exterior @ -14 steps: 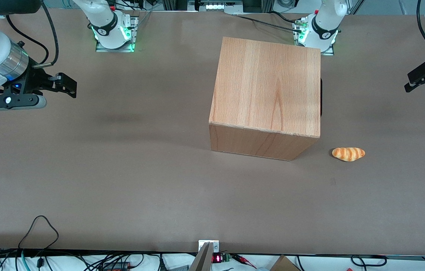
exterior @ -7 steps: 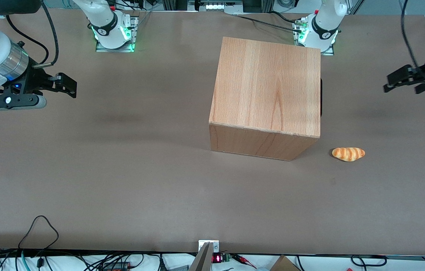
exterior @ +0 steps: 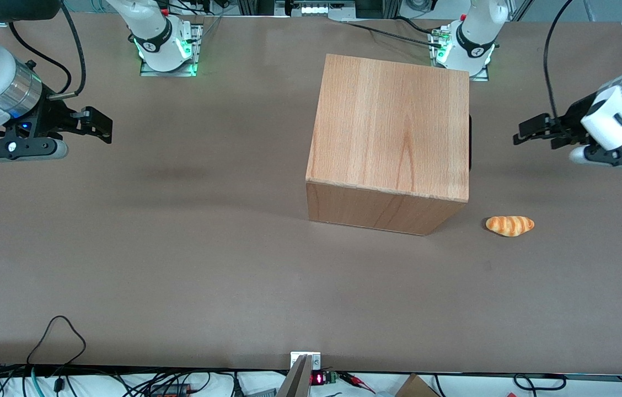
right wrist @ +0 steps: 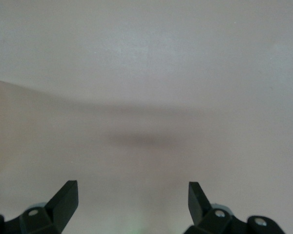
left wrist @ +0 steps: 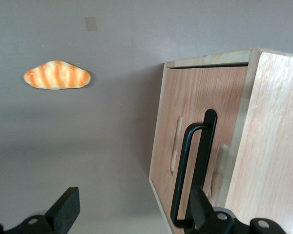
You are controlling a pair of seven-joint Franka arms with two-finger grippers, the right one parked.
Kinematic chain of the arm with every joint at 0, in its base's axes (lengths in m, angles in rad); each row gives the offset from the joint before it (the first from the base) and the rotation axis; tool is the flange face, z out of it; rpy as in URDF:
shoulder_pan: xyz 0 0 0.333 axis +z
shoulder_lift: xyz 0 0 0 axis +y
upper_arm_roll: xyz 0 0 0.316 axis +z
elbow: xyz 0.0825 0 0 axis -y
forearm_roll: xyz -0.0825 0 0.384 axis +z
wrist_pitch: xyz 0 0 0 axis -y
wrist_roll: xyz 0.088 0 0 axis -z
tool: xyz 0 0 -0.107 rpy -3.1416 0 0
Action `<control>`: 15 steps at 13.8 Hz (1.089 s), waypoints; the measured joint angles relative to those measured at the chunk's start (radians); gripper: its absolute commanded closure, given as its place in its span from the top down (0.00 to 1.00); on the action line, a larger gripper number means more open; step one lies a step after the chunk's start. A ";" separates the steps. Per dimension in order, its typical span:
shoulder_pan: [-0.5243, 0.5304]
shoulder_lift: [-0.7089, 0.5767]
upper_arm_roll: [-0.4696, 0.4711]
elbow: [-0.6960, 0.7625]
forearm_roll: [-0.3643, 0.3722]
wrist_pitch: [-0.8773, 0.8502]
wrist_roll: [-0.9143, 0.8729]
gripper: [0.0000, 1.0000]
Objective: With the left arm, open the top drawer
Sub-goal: 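Move the open left gripper to the black drawer handle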
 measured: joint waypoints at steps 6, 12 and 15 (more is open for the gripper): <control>0.000 0.000 -0.040 -0.128 -0.021 0.118 0.000 1.00; 0.000 0.000 -0.061 -0.189 -0.030 0.167 0.000 1.00; -0.001 0.000 -0.073 -0.220 -0.030 0.194 0.000 1.00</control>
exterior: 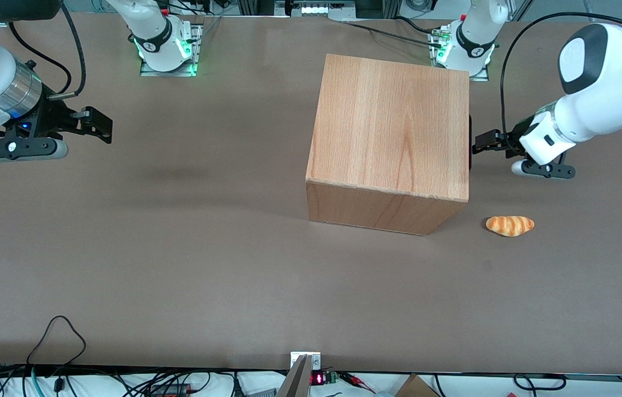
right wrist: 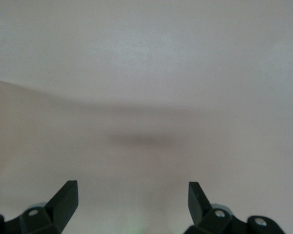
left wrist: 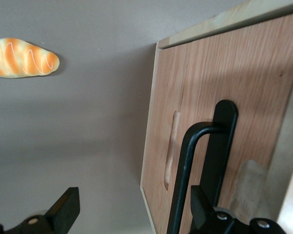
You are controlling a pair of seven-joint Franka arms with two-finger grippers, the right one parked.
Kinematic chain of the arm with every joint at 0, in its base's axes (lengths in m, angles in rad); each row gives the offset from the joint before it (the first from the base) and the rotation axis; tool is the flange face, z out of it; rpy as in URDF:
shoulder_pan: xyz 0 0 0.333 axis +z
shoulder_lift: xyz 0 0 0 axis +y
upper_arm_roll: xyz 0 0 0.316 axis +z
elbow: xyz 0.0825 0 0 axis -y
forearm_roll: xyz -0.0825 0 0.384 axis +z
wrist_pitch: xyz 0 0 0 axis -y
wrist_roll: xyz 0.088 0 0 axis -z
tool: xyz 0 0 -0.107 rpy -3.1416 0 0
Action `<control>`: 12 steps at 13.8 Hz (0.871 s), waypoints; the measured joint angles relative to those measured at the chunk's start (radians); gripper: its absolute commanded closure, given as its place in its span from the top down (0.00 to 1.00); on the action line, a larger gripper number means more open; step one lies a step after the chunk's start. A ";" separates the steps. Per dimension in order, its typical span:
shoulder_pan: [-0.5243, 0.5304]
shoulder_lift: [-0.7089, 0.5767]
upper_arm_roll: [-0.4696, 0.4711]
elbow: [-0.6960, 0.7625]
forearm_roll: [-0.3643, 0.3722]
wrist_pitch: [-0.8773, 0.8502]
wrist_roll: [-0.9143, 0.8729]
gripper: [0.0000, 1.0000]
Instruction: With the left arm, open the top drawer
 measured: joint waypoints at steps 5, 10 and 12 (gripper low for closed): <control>0.000 0.001 -0.016 -0.049 0.000 0.052 0.000 1.00; 0.000 0.013 -0.022 -0.062 0.000 0.068 0.001 1.00; 0.001 0.018 -0.022 -0.062 0.000 0.069 0.001 1.00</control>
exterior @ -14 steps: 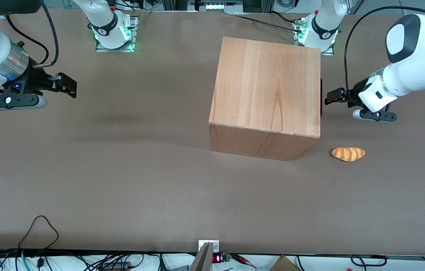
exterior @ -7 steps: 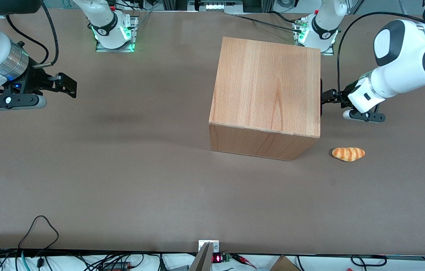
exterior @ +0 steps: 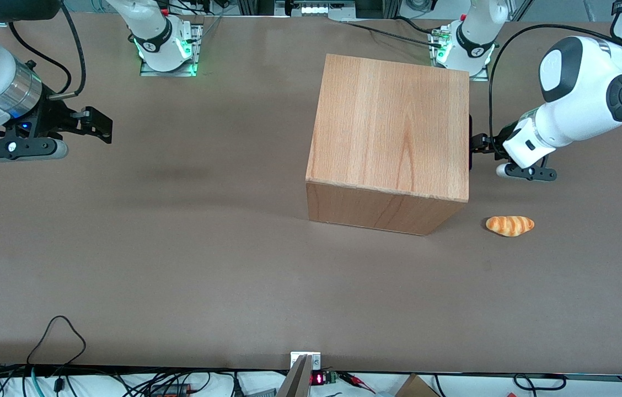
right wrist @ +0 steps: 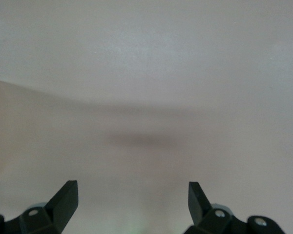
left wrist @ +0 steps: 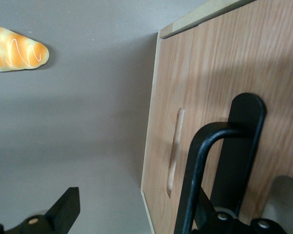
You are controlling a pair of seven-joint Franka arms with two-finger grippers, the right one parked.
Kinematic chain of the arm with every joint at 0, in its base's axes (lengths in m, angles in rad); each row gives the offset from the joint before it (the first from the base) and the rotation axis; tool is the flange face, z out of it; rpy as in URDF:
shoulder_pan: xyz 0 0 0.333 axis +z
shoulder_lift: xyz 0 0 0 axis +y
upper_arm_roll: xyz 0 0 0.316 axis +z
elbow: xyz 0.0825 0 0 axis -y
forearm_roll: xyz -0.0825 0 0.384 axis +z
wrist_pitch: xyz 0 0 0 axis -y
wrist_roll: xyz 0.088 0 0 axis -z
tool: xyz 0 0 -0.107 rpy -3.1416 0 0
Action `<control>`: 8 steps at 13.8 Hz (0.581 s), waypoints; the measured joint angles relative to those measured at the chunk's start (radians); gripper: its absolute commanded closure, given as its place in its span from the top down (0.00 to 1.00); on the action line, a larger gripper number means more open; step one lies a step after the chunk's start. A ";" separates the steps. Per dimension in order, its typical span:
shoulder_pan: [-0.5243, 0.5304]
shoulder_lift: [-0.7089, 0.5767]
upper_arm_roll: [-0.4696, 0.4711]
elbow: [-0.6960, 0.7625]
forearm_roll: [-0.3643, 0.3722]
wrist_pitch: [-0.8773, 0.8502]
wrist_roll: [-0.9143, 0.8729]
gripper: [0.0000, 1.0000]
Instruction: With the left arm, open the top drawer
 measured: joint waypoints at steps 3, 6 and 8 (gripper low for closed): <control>0.002 0.002 0.000 0.000 0.000 0.001 0.000 1.00; 0.021 0.002 0.000 0.000 0.000 0.001 0.000 1.00; 0.038 0.003 0.003 0.000 0.001 0.001 0.005 1.00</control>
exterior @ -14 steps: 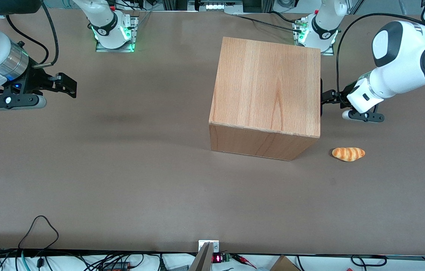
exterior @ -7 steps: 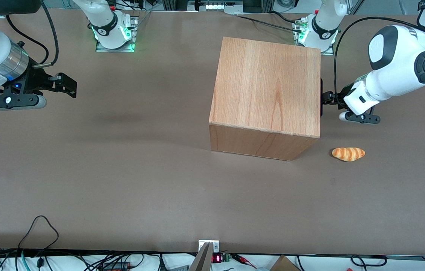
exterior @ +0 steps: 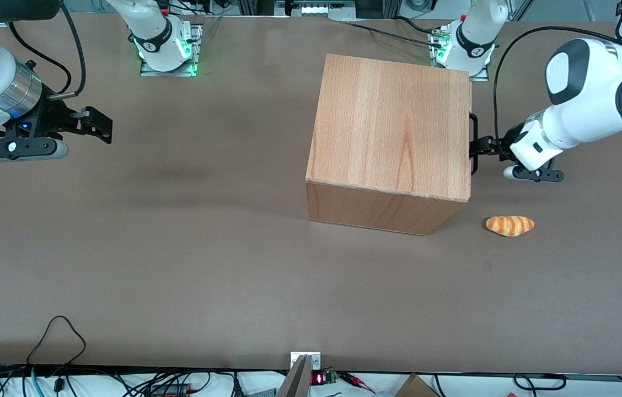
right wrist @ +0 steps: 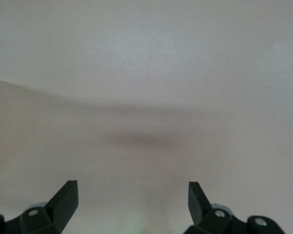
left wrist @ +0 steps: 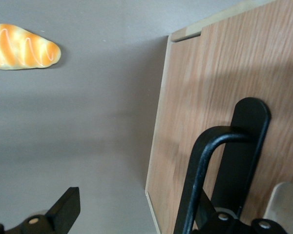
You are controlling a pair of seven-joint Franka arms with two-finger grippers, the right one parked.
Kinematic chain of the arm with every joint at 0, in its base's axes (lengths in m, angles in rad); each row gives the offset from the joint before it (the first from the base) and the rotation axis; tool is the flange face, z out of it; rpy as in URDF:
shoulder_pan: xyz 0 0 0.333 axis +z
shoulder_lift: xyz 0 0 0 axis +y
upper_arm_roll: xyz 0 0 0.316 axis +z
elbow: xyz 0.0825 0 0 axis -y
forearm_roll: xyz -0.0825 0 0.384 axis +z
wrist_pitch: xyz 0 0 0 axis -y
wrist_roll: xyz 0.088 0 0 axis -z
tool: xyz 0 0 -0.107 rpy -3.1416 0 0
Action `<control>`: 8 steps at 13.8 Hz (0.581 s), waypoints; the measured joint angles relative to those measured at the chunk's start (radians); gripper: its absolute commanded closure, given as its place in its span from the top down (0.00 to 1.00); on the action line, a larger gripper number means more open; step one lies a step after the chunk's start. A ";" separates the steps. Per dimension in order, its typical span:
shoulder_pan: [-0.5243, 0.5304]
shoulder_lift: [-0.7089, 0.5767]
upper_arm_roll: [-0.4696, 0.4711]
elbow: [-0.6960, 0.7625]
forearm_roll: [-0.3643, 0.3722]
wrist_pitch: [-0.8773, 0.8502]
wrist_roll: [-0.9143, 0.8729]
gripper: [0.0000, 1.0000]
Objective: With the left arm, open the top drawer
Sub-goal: 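Pull the handle outward from the cabinet with the left gripper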
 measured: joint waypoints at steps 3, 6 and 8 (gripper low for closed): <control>0.018 0.000 0.000 0.000 0.018 0.001 0.005 1.00; 0.040 0.000 0.001 0.000 0.035 0.004 0.018 1.00; 0.059 0.000 0.001 0.000 0.038 0.006 0.044 1.00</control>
